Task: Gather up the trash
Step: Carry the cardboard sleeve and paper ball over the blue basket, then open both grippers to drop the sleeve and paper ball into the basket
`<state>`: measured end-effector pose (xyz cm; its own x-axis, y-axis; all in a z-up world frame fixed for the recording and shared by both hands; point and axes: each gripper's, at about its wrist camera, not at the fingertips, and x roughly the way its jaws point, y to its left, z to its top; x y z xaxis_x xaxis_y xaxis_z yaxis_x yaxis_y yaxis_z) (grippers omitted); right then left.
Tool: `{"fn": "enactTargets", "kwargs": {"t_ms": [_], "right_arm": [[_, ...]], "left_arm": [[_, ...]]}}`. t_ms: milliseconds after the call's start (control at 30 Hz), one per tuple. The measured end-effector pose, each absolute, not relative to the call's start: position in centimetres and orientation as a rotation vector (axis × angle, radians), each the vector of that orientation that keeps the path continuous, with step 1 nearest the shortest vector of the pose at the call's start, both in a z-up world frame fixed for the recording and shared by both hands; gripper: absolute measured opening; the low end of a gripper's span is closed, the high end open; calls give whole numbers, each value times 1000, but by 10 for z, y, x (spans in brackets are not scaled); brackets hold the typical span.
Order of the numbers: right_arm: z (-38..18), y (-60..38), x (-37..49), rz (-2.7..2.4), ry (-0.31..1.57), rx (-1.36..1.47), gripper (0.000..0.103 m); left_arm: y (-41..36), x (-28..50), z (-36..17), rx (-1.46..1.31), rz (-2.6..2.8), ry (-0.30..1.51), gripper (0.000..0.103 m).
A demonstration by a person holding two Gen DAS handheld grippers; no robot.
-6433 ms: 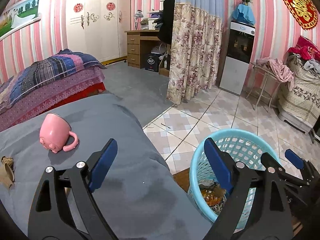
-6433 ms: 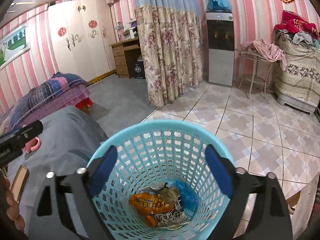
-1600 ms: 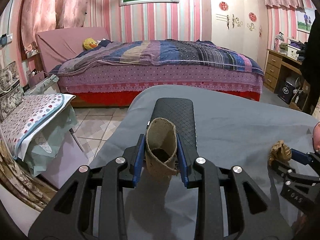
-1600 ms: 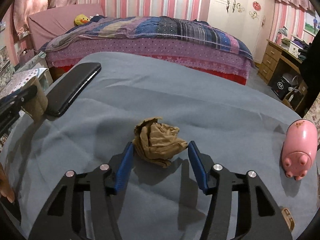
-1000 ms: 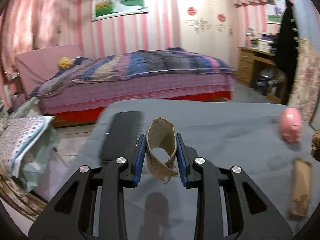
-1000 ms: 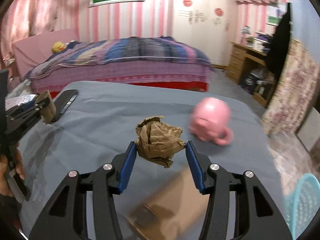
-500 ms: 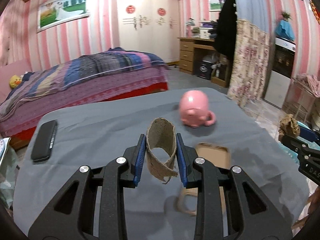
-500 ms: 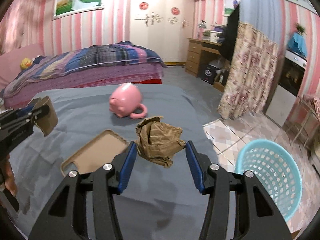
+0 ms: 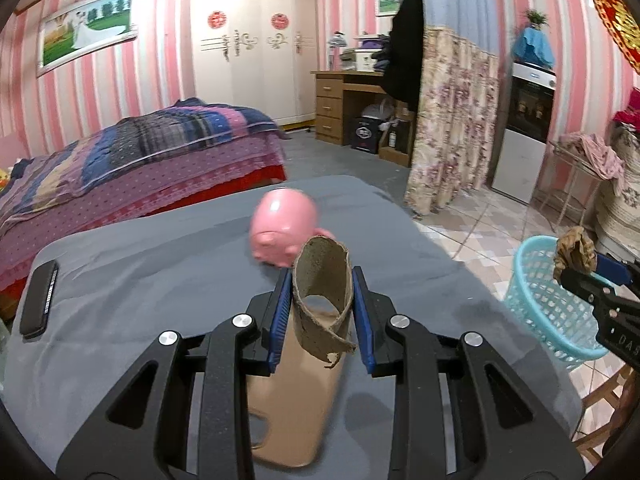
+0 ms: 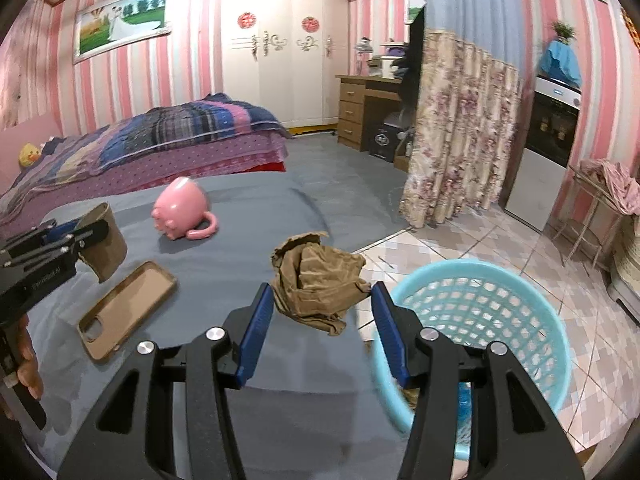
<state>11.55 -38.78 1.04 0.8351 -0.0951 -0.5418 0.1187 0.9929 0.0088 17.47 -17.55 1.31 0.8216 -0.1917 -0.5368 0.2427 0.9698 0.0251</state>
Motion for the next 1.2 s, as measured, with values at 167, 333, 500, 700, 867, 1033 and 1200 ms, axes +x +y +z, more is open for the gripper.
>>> {"fn": "enactTargets", "kwargs": {"t_ms": [167,333,500,700,867,1033,1200], "right_arm": [[12,-418,111,-177,564,61,51],[12,-455,106,-244,561,118,51],[6,-482,104,-309,579,130,51],[5,-509,101,-361,581,158,51],[1,-525,97,-390,588,173,51],[-3,-548,87,-435,589,210,51],[-7,-566,79,-462,582,253,51]], "left_arm": [[-208,176,16,94,-307,572,28],[-242,177,17,106,-369,575,28],[-276,179,13,110,-441,603,28],[-317,182,3,108,-535,641,28],[-352,180,-6,119,-629,660,28],[-389,178,-11,143,-694,669,28],[-419,172,-12,194,-731,652,31]]}}
